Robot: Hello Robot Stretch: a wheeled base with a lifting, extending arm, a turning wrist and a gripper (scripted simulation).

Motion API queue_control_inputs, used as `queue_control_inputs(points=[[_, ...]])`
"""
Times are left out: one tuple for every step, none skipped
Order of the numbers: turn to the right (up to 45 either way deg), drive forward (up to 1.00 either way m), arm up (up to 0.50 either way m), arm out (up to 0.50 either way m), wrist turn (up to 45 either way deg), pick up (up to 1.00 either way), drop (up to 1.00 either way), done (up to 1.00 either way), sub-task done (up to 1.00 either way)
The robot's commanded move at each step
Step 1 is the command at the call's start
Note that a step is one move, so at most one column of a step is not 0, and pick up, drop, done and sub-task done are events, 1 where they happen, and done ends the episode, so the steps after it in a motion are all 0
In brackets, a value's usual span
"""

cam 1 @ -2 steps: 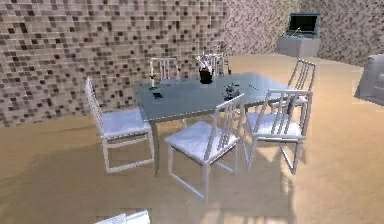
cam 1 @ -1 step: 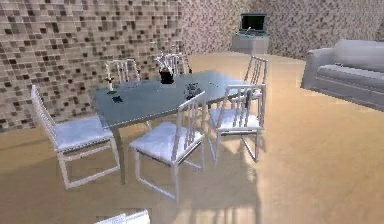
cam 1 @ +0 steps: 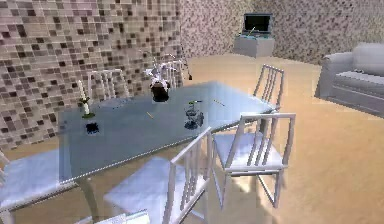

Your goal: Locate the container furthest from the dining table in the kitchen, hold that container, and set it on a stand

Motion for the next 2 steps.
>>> queue_control_inputs(points=[[45.0,0.00,0.00,0.00,0.0,0.00,0.00,0.00,0.00],[12.0,0.00,0.00,0.00,0.0,0.00,0.00,0.00,0.00]])
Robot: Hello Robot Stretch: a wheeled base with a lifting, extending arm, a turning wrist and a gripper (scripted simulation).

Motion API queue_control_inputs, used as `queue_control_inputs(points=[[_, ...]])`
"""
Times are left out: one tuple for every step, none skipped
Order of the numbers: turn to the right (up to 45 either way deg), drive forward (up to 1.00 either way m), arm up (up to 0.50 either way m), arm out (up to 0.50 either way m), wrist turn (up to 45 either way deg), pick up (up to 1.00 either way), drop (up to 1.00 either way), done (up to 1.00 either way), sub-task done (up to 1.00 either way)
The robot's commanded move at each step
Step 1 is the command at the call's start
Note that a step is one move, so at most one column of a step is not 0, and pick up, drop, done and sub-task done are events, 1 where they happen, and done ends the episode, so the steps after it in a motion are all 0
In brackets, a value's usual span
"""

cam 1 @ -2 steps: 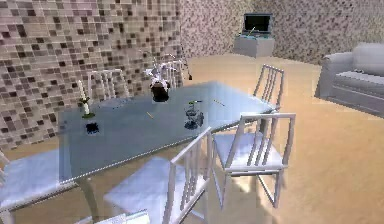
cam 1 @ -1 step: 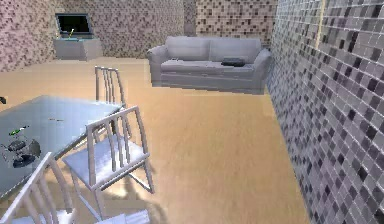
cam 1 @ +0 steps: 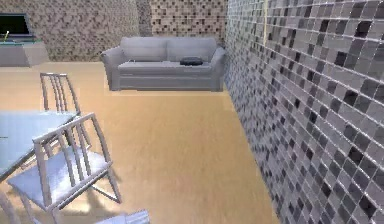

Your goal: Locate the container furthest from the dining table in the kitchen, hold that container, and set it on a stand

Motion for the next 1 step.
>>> queue_control_inputs(points=[[0.0,1.00,0.00,0.00,0.0,0.00,0.00,0.00,0.00]])
